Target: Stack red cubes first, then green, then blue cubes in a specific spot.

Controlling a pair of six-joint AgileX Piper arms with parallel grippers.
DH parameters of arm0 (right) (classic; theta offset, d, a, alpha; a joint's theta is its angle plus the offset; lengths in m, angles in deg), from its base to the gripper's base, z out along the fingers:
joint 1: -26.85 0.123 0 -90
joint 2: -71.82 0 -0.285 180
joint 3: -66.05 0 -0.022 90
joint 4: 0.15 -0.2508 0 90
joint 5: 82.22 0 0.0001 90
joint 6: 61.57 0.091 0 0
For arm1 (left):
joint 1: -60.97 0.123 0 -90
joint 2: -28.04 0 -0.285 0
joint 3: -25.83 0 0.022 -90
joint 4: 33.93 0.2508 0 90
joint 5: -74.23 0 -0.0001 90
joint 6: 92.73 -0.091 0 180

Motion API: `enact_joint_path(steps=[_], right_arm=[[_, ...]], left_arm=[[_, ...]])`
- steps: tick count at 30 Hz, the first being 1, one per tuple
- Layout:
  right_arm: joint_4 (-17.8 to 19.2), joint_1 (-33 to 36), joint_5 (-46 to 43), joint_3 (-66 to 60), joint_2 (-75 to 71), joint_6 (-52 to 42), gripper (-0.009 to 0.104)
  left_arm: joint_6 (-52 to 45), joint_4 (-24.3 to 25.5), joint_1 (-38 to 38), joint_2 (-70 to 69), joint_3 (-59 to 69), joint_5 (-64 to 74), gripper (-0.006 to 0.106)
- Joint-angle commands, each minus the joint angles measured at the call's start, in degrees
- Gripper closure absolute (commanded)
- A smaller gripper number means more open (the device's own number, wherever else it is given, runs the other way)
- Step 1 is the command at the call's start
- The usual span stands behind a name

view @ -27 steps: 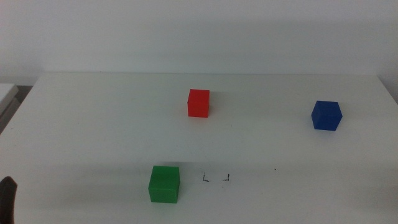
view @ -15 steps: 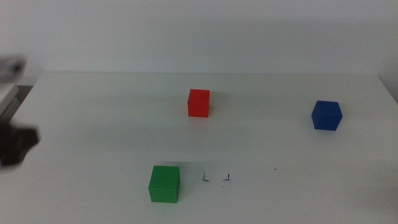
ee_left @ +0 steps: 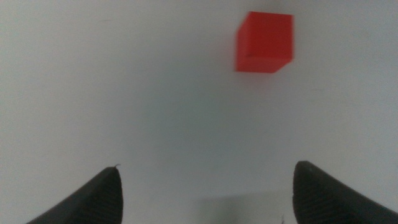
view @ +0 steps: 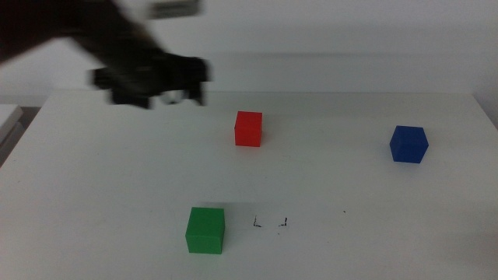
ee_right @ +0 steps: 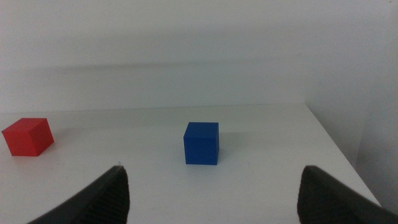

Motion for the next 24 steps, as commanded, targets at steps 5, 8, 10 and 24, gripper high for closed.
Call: enact_joint_path(steps=[5, 8, 10, 24], right_arm=[[0.24, 0.07, -0.46, -0.16, -0.26, -0.19, 0.002], [0.24, 0.07, -0.46, -0.16, -0.26, -0.19, 0.002], [0.24, 0.07, -0.46, -0.16, -0.26, -0.19, 0.002], [0.24, 0.07, -0.46, -0.16, -0.26, -0.19, 0.002]], left_arm=[[-1.88, 2.33, -4.99, 17.61, -18.61, 3.7, 0.007], [-1.28, 2.85, -6.27, 25.23, -26.35, 7.26, 0.007], [-1.16, 3.6, -6.67, 29.01, -30.72, 8.12, 0.007], [-0.37, 3.6, -6.56, 41.18, -38.75, -0.36, 0.007]])
